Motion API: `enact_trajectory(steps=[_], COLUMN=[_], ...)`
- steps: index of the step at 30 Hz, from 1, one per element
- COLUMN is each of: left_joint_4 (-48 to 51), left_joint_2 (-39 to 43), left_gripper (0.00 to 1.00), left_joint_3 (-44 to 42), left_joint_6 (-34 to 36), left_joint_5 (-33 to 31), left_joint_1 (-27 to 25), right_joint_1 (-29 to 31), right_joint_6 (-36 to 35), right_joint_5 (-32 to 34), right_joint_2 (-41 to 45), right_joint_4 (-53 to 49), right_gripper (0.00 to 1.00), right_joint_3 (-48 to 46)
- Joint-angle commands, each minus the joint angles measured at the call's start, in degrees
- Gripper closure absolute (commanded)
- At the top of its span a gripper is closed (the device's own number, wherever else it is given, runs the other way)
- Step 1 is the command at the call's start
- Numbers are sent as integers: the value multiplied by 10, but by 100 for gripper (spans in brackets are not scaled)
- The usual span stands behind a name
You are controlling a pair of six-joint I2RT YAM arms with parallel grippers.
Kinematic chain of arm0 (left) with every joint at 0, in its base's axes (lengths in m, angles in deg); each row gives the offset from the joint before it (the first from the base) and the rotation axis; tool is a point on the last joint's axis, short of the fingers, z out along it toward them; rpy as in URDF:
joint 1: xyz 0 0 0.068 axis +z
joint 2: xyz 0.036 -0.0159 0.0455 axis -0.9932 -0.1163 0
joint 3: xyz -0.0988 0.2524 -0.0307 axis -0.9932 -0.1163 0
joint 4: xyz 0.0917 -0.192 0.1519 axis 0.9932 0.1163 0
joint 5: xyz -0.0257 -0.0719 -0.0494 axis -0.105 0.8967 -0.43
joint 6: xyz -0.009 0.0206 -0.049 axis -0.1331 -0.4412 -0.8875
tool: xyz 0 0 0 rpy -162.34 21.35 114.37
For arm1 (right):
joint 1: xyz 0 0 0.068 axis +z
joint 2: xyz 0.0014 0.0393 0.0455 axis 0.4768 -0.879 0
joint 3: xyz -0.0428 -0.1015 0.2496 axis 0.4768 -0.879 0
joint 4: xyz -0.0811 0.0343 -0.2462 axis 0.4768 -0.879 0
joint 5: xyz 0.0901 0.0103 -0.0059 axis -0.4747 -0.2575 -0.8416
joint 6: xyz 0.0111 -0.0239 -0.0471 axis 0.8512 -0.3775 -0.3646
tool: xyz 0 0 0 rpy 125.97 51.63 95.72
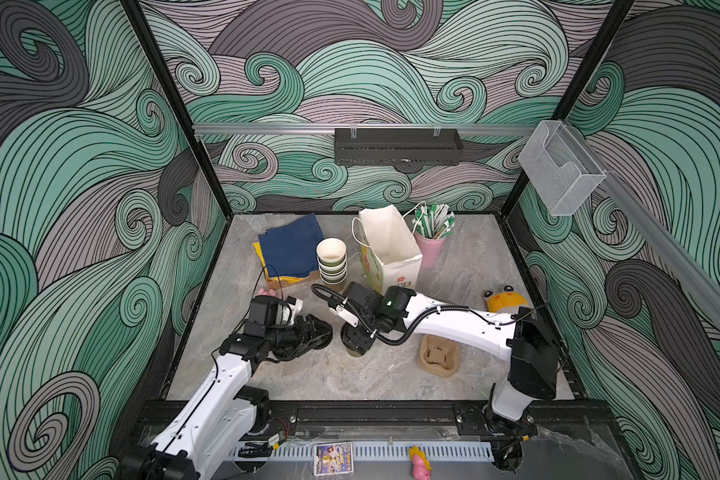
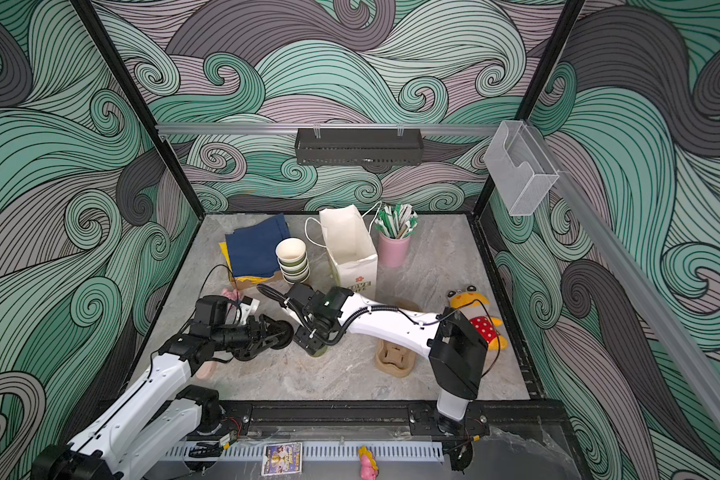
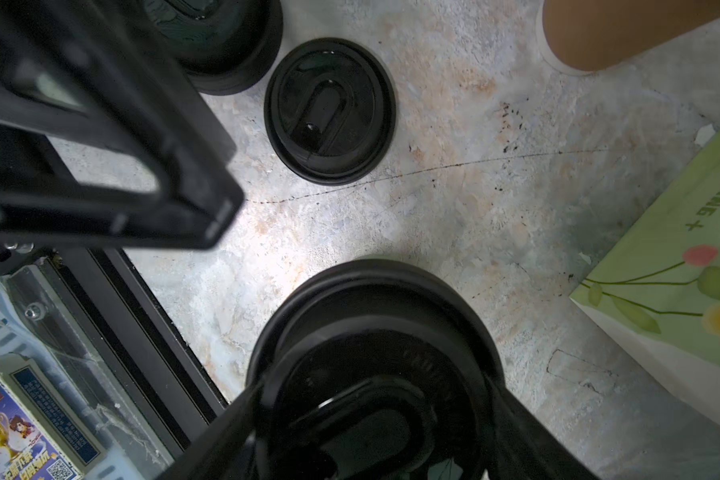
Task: Pack the takeout coffee
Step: 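Reach the left gripper to the lidded green cup and grip its side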
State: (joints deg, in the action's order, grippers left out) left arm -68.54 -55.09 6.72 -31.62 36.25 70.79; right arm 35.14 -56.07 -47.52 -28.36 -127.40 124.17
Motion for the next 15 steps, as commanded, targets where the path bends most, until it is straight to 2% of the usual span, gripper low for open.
enact_trajectory(steps=[1, 9, 15], left_joint_4=[-82, -140, -139], left_joint_2=[-24, -80, -131], left_gripper=[29, 27, 34], left_joint_3=[0, 0, 9], left_joint_6=[-4, 8, 25], left_joint_5=[44, 59, 46], left_joint_1=[-17, -53, -76], right_joint_1=[9, 9, 9], right_joint_6=[-28, -28, -26], right_joint_5=[-77, -73, -72], right_joint_2=[-41, -42, -49], right_joint_4=[-62, -50, -49], right_gripper=[23, 23, 23], right_joint_3=[-54, -53, -49])
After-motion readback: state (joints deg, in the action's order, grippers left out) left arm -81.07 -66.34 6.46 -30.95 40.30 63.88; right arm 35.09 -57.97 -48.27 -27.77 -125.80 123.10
